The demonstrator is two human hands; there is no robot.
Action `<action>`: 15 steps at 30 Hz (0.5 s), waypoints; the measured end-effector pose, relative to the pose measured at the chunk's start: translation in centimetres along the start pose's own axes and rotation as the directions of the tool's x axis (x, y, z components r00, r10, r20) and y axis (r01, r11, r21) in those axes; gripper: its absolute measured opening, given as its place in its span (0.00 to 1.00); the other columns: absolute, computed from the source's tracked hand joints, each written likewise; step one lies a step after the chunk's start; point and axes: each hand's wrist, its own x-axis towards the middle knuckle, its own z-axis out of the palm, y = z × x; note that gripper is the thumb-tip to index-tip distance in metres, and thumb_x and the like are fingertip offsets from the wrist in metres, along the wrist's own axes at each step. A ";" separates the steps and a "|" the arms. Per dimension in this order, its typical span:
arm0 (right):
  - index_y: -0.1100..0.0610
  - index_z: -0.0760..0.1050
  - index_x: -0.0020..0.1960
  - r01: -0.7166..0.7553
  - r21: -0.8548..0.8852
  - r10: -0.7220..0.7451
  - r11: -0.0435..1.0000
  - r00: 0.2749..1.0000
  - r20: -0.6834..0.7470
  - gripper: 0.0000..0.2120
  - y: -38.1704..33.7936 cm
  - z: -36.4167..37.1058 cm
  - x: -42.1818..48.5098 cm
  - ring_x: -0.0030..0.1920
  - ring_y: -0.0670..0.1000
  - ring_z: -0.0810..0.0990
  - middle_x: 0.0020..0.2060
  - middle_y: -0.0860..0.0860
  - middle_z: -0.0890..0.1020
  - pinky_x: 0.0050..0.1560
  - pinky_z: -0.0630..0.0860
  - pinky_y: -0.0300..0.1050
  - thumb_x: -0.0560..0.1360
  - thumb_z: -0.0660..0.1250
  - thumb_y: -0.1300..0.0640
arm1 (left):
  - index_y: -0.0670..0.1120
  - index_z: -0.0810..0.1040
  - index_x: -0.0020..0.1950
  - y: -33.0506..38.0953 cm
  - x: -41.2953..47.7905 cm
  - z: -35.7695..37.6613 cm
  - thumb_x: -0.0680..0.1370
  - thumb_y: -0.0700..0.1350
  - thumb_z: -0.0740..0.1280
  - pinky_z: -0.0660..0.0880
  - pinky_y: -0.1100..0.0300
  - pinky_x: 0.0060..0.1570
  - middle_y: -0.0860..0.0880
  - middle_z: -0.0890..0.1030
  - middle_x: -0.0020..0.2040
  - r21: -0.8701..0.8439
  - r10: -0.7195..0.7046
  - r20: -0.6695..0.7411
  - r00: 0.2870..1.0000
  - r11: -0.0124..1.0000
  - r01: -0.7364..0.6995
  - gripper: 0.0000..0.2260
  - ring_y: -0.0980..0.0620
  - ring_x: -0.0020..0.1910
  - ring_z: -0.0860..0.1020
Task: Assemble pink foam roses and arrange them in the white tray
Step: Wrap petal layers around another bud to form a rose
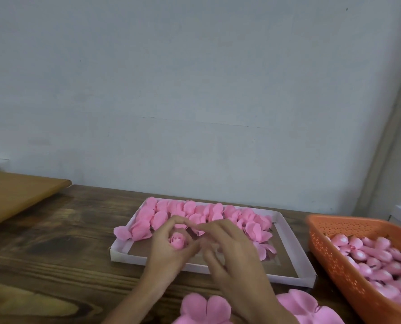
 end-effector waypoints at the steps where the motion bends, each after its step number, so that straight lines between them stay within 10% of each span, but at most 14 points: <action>1: 0.39 0.77 0.65 0.047 -0.052 -0.043 0.998 0.996 0.077 0.15 -0.2 -0.2 -0.2 0.58 0.41 0.76 0.56 0.36 0.76 0.56 0.74 0.39 0.80 0.61 0.48 | 0.53 0.82 0.48 -0.3 0.0 0.2 0.64 0.50 0.81 0.79 0.62 0.36 0.47 0.85 0.39 0.038 0.034 0.010 0.999 0.999 -0.034 0.16 0.52 0.36 0.84; 10: 0.39 0.81 0.62 0.092 -0.098 -0.086 0.991 0.994 0.068 0.14 -0.4 0.4 -0.4 0.54 0.44 0.80 0.57 0.39 0.80 0.51 0.79 0.43 0.77 0.67 0.47 | 0.44 0.81 0.46 -0.6 -0.4 1.2 0.68 0.21 0.72 0.79 0.63 0.38 0.44 0.84 0.40 -0.053 0.031 0.033 0.999 0.998 -0.029 0.19 0.52 0.38 0.84; 15: 0.40 0.83 0.58 0.110 -0.140 -0.102 0.984 0.993 0.063 0.12 -0.5 0.5 -0.5 0.51 0.42 0.80 0.56 0.39 0.80 0.48 0.79 0.40 0.76 0.68 0.48 | 0.38 0.79 0.48 -0.3 -0.6 1.2 0.70 0.22 0.72 0.81 0.60 0.40 0.41 0.84 0.40 -0.088 0.007 0.035 0.999 0.996 -0.004 0.13 0.45 0.40 0.86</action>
